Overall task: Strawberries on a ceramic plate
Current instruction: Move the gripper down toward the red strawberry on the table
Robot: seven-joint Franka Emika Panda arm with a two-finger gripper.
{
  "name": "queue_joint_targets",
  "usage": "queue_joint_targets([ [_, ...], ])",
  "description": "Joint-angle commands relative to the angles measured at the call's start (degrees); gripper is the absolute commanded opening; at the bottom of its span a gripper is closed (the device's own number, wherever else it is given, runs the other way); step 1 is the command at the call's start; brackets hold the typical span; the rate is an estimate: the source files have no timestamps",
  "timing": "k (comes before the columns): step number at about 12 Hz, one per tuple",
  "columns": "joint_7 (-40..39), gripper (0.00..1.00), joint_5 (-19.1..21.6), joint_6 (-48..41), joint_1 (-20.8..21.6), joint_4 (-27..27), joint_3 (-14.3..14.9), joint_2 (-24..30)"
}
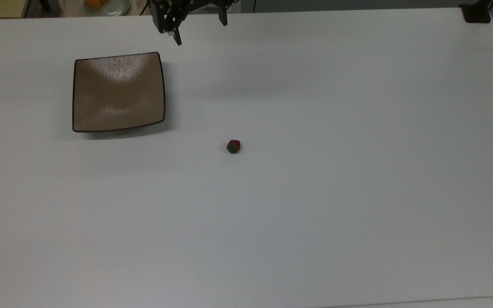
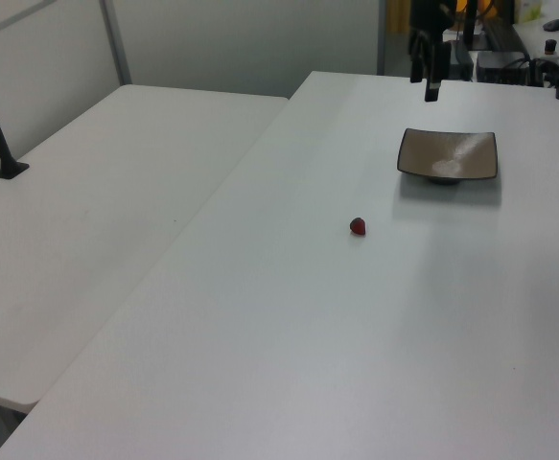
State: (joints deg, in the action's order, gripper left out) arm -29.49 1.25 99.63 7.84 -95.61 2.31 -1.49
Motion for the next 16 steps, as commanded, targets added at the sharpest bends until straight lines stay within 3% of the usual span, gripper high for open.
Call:
queue_joint_targets([
  [1,-6.4,1.0,0.4,8.3,0.9,-2.7,0.9,-2.4],
  [16,-6.5,1.0,0.3,18.8,1.3,-2.8,0.3,-16.8],
])
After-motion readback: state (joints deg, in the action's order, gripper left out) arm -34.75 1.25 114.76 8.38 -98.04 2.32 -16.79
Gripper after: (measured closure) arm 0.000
